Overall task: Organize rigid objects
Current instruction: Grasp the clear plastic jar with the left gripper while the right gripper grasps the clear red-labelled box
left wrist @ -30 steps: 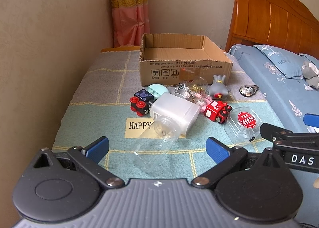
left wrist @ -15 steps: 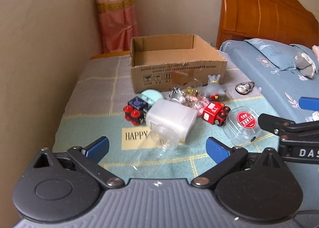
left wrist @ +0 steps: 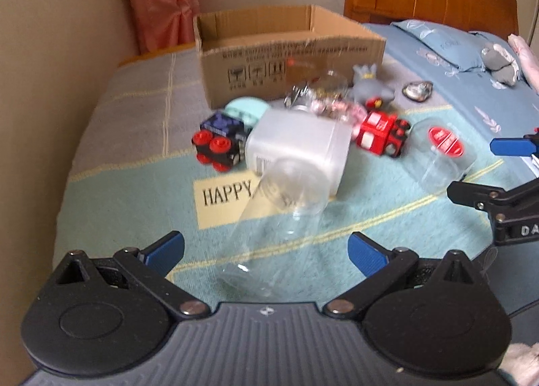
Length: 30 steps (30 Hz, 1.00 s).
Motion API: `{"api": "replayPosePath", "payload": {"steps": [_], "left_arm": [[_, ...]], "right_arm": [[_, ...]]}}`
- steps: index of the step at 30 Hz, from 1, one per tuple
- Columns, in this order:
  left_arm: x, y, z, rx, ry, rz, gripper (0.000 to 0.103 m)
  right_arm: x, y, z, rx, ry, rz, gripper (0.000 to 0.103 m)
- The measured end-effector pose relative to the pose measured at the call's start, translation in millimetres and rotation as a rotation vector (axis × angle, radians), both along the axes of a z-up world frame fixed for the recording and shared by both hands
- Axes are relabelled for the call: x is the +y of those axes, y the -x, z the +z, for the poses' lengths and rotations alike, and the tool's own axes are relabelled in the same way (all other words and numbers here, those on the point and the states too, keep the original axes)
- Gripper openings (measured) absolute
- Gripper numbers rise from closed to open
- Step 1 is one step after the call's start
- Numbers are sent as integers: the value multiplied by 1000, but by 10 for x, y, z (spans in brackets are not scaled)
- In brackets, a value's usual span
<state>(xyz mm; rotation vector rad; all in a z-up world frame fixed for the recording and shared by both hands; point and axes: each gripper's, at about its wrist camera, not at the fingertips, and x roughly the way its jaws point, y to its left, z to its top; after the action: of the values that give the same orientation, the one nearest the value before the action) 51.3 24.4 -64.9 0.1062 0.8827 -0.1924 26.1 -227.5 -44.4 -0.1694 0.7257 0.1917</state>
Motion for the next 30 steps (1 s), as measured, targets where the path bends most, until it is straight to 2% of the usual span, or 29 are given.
{"api": "replayPosePath", "payload": {"steps": [4, 9, 13, 23, 26, 30], "left_arm": [[86, -43, -120, 31, -28, 19, 102], [257, -38, -197, 64, -35, 51, 102], [414, -35, -203, 68, -35, 90, 102], [638, -259, -197, 40, -60, 159, 102], [639, -255, -201, 41, -46, 169, 102], [541, -139, -209, 59, 23, 108, 102]], "right_arm": [[-48, -131, -237, 60, 5, -30, 103], [-44, -197, -384, 96, 31, -29, 103], [-126, -240, -419, 120, -39, -34, 103], [-138, -213, -436, 85, -38, -19, 103], [-142, -209, -438, 81, -38, -18, 103], [-146, -194, -443, 73, -40, -16, 103]]}}
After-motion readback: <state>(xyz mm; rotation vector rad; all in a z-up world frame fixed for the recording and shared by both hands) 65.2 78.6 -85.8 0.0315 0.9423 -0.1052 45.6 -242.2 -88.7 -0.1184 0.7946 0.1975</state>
